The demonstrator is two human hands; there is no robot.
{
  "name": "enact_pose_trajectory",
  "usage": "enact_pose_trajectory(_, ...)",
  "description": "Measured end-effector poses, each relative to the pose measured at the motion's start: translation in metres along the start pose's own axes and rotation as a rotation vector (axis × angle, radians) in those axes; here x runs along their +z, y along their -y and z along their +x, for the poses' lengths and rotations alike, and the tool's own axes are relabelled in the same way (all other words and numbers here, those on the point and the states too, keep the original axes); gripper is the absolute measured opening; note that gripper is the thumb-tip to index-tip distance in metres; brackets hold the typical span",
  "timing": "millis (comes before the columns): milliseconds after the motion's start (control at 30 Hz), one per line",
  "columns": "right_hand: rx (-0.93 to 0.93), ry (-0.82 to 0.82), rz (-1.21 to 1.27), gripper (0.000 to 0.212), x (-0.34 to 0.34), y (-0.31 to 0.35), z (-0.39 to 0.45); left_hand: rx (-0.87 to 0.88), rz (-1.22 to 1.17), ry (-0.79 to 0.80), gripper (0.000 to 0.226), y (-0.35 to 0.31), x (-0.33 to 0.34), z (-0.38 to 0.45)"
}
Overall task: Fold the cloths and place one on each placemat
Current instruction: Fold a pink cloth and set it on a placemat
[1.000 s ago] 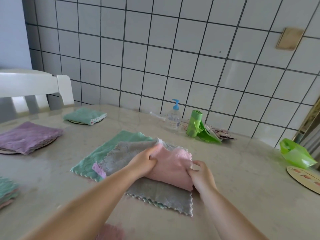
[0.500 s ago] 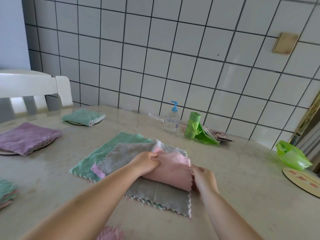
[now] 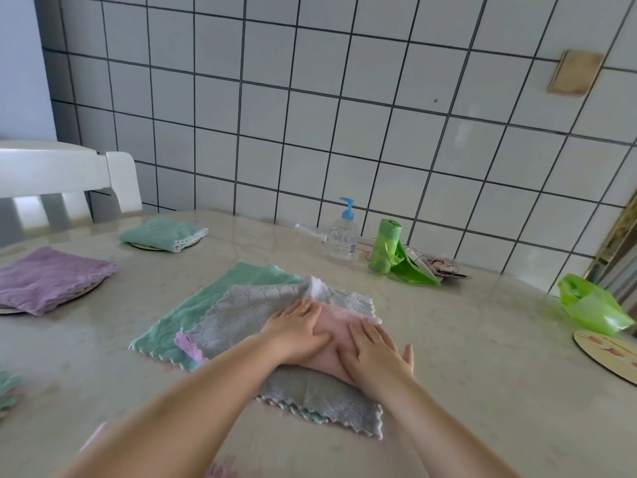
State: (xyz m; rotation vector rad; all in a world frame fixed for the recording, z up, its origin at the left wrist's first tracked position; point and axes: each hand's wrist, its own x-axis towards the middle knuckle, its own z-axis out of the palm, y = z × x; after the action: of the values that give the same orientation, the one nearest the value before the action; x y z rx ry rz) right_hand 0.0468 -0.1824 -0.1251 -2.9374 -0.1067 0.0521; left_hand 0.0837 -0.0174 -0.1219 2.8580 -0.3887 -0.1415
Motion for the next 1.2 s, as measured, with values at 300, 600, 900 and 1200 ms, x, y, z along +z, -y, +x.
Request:
enact_pose_trajectory(300,0.048,-0.171,0.082,0.061,0.008,-0.017,-0.016,-0.122,-0.232,-0.233,0.050,0.007,-0.009,-0.019)
enact_pose_trajectory(600,0.040,-0.188,0.073,0.059,0.008,-0.016,-0.021,-0.095,-0.482,-0.216,0.039,0.008,-0.024,-0.019)
enact_pose_trajectory(900,0.024,-0.206,0.105,0.056,0.010,-0.018,-0.020,-0.105,-0.512,-0.158,0.037,0.006,-0.028,-0.013)
enact_pose_trajectory(1200,0.025,-0.208,0.113,0.058,0.011,-0.018,-0.019,-0.174,-0.693,-0.118,0.051,0.010,-0.029,-0.008)
